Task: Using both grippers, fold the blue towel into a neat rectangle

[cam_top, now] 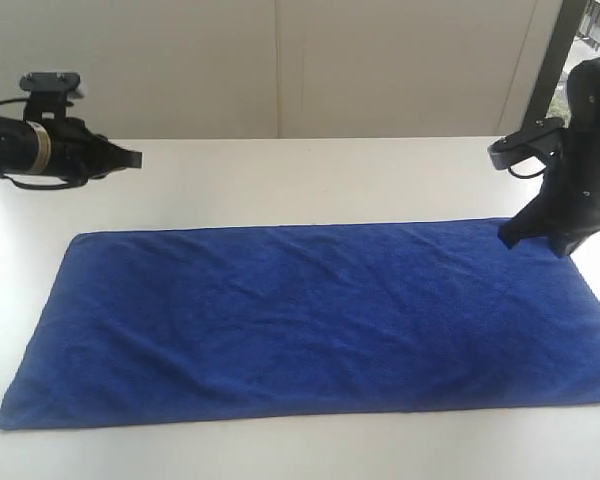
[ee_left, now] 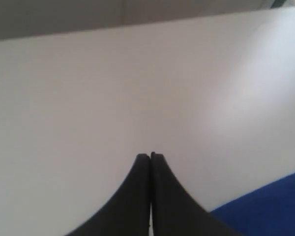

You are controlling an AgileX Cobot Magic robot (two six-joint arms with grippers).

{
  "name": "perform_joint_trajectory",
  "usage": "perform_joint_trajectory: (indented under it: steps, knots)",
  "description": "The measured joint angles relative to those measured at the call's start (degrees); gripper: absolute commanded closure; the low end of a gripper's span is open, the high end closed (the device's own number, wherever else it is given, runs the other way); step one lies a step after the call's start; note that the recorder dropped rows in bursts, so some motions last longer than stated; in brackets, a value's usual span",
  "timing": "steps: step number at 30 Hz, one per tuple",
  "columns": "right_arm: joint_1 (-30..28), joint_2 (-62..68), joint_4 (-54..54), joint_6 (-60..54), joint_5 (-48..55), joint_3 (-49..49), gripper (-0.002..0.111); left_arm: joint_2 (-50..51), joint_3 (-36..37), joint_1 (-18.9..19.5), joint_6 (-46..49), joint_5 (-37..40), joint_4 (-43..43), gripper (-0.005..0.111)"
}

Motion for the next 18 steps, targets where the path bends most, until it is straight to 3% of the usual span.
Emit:
perform_joint_trajectory:
  steps: [5, 11, 18]
  knots:
    - [0.00, -6.29, 0.25, 2.19, -2.05, 10.99, 0.108, -8.36, 5.80, 0.00, -1.41, -5.56, 0.12, 0.107]
    - [0.69, -6.82, 0.47, 3.29, -11.93, 21.83, 0.108, -15.15, 17.54, 0.00, -1.62, 0.04, 0.45, 0.107]
    - [1.18, -5.89, 0.47, 3.52, -16.01, 25.99, 0.108, -25.52, 29.41, 0.00, 0.47, 5.20, 0.61, 0.107]
